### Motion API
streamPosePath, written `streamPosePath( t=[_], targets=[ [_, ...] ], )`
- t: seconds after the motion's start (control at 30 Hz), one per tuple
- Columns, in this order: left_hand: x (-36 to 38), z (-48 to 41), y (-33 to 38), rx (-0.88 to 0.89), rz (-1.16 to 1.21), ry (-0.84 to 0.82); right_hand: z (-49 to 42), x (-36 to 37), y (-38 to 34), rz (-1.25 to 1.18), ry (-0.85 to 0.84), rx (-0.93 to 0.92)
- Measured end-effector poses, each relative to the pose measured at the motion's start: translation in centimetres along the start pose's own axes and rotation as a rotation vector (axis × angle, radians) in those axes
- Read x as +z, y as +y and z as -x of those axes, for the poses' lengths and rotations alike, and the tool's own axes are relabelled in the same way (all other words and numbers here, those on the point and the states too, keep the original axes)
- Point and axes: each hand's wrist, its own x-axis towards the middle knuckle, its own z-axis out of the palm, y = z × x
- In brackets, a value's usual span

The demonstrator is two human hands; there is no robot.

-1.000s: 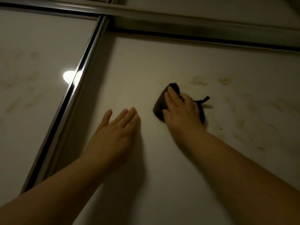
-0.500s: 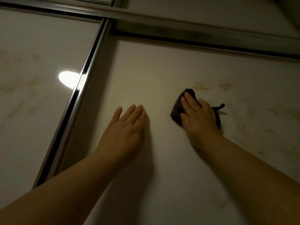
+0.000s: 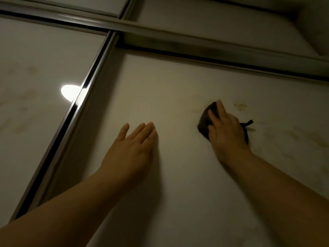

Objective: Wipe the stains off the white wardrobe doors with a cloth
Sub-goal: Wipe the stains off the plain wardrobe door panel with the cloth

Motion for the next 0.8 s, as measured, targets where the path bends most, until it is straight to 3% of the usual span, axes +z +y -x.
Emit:
streamPosePath(
  t=[0.17,0.4,0.5,0.67,0.8],
  targets=[
    [-0.5,-1.0,0.4,-0.021,-0.001,0.055,-3.9,0.6,-3.8,0.074,-0.054,-0.074],
    [-0.1,-3.3,2.2,-0.079,-0.02,0.013,2.3,0.4,-1.8,-0.017,-0.06,-0.335],
    [-0.2,-3.3,2.2,-0.071,-0.043,-0.007,1.0,-0.5,1.4,0.082,0.013,-0.325],
    [-0.3,-3.2,1.8,-0.069,-0.049,-0.004,-5.9,-0.1,2.6,0.065,0.055,-0.101],
    [-0.1,-3.3,1.6,-0.06,-0.058,0.003,-8.6,0.2,-1.7,0.177,-0.067,-0.224]
  ],
)
